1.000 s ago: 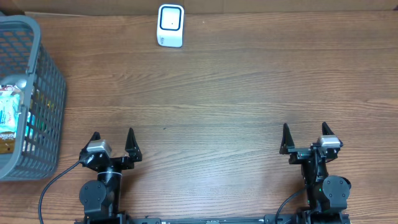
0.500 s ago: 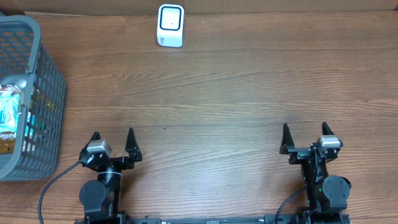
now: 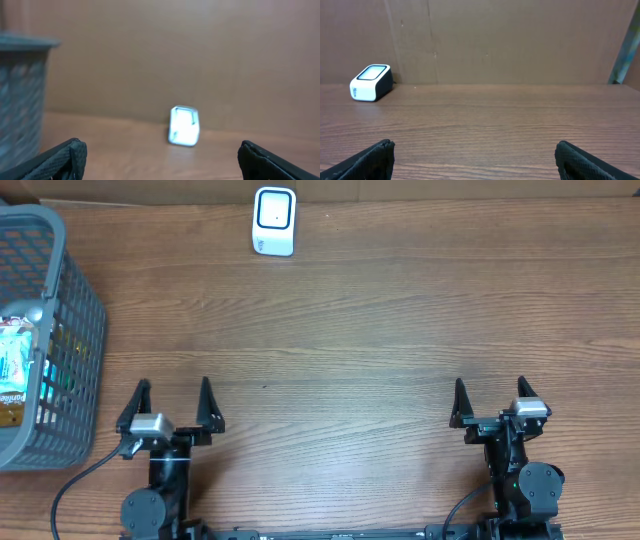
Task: Scan the item barcode
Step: 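Reach the left gripper into the grey basket and grasp the yellow bottle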
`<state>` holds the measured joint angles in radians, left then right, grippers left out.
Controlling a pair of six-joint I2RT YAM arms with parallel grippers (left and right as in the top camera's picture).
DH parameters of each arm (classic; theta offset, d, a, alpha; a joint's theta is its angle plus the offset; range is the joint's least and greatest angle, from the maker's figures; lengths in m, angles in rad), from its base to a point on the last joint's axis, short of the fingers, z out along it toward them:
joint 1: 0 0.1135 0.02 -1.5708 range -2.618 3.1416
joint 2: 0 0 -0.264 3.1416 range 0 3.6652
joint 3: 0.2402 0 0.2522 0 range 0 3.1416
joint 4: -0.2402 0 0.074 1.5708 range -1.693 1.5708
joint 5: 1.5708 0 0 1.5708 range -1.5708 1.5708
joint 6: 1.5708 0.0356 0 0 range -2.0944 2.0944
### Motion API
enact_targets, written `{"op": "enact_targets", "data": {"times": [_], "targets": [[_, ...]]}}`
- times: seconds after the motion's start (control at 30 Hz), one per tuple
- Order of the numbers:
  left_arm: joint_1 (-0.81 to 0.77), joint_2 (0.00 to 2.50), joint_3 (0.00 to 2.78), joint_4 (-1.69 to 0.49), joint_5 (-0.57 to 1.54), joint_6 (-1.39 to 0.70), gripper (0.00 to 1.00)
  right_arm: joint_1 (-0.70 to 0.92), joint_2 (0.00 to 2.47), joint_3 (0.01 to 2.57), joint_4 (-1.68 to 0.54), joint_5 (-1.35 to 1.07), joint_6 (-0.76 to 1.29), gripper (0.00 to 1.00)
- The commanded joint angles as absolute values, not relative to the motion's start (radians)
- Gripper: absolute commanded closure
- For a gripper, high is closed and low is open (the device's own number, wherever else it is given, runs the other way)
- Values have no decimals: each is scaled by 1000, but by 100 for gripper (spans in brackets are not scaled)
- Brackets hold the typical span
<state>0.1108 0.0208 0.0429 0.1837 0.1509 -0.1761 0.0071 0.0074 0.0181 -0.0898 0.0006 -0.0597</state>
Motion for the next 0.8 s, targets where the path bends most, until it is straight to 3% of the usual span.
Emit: {"op": "enact_targets", "data": {"times": [0.0,0.23,0.53,0.77], "targets": [[104,27,200,137,244,-116,0,12,3,8,-84,5,-64,0],[104,226,703,-214,244,-22,0,12,3,8,-84,5,-64,0],[104,813,1547,-939,264,-33,0,12,3,8,-84,5,-65,0],[104,1079,1747,-1007,274,-31,0,12,3,8,-84,6,-65,0]]}}
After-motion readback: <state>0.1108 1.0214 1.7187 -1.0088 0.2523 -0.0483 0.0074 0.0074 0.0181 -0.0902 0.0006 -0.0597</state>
